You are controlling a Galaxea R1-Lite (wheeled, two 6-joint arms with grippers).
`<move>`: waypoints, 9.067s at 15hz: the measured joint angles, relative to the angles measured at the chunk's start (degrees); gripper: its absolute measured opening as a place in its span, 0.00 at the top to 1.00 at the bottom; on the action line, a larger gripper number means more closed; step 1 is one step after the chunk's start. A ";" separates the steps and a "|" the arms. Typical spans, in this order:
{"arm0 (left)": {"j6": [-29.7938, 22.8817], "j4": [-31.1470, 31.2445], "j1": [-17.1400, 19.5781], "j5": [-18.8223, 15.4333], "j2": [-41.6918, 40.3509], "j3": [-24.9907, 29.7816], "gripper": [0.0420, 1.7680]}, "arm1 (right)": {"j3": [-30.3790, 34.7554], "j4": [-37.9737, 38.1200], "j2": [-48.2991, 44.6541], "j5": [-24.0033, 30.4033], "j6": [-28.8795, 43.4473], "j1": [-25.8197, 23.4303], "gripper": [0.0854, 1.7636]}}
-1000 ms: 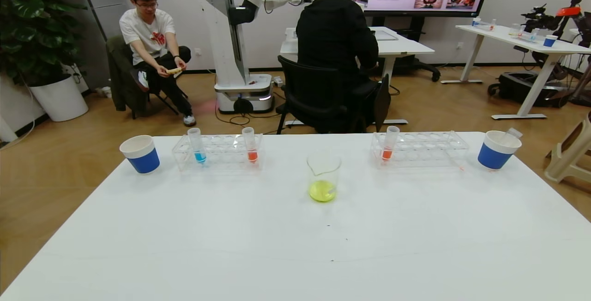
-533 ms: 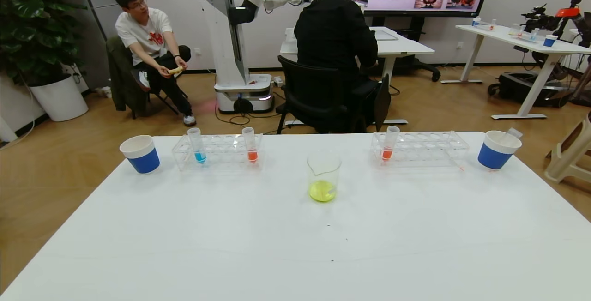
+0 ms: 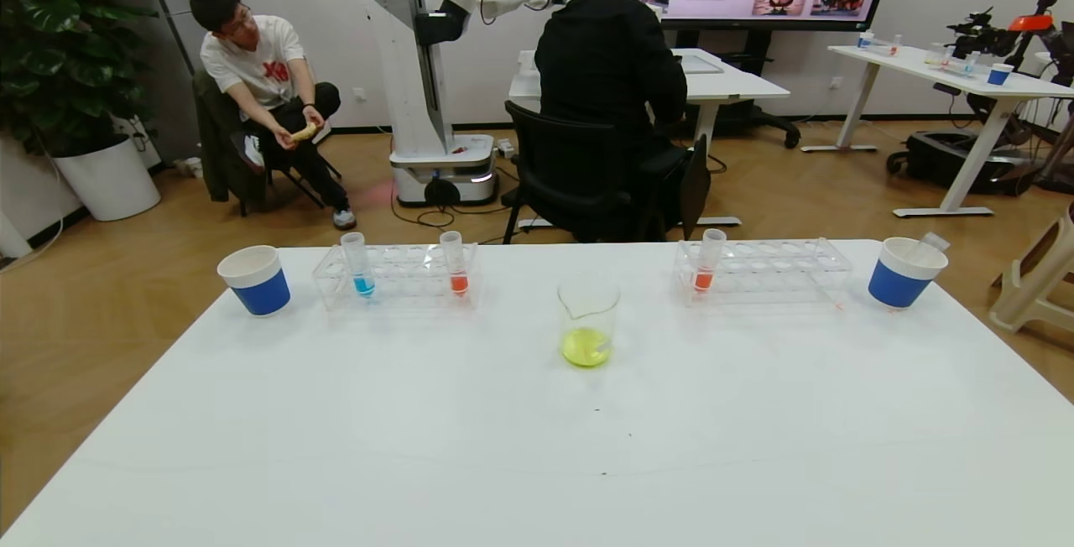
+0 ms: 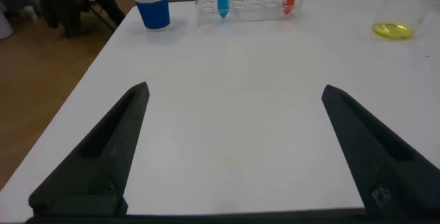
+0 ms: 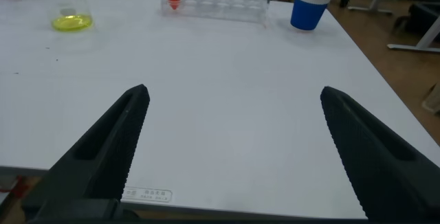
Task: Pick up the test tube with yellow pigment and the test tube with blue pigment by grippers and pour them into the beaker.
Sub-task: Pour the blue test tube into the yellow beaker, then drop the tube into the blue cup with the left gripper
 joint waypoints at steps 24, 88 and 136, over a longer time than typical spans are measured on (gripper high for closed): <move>-4.53 -70.33 -1.16 0.39 95.88 -29.25 0.01 | 0.00 0.00 0.00 -0.01 0.02 0.00 0.02; 15.63 -58.82 -19.10 -20.30 114.69 -65.66 0.74 | 0.00 0.00 0.00 -0.04 0.20 0.06 0.02; 83.66 -74.85 -23.10 -40.11 138.78 -77.53 0.74 | -0.02 0.02 0.00 -0.01 0.20 0.06 0.02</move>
